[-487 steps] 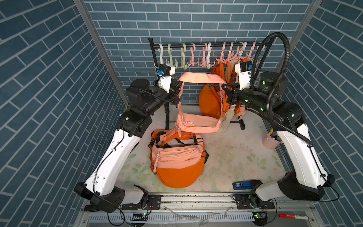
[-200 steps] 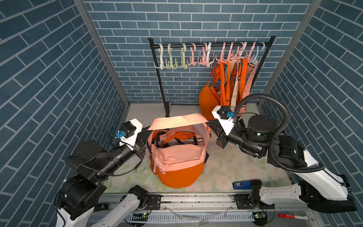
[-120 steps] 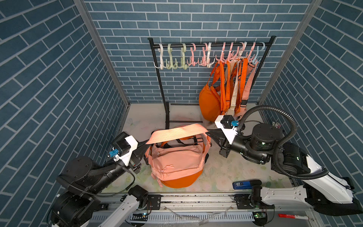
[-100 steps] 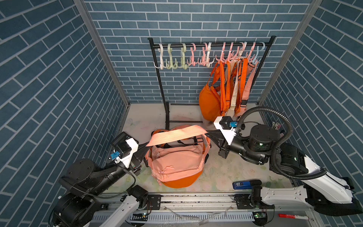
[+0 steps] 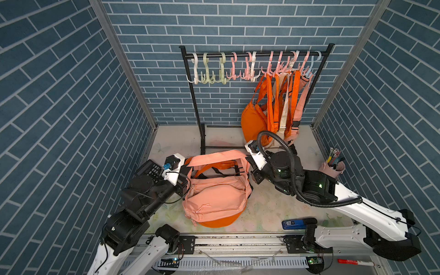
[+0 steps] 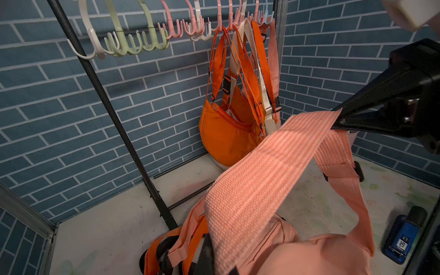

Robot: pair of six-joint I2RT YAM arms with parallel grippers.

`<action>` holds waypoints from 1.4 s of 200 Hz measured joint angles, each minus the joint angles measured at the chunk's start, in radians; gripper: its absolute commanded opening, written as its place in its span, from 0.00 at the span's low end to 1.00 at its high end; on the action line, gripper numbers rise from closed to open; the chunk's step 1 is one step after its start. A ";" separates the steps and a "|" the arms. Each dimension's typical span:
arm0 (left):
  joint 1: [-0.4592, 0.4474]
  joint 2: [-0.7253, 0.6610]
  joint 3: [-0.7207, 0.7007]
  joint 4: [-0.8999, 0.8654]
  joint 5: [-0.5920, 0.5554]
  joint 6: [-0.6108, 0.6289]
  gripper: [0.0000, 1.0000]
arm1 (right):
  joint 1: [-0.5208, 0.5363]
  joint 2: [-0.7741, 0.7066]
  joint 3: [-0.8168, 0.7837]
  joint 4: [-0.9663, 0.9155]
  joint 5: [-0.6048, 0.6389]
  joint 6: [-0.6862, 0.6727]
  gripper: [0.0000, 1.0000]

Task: Take the bag off the hook
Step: Place the bag inside the bag.

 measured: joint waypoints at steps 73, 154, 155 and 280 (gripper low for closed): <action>0.018 0.141 -0.117 0.168 -0.064 -0.021 0.00 | -0.240 0.067 -0.107 0.135 -0.229 0.043 0.00; 0.177 0.338 -0.125 0.214 0.005 -0.092 0.00 | -0.381 0.248 -0.142 0.297 -0.440 0.088 0.00; 0.178 0.340 -0.125 0.215 0.005 -0.092 0.00 | -0.383 0.250 -0.142 0.301 -0.444 0.088 0.00; 0.272 0.657 -0.063 0.255 0.069 -0.120 0.00 | -0.545 0.513 -0.168 0.544 -0.745 0.183 0.00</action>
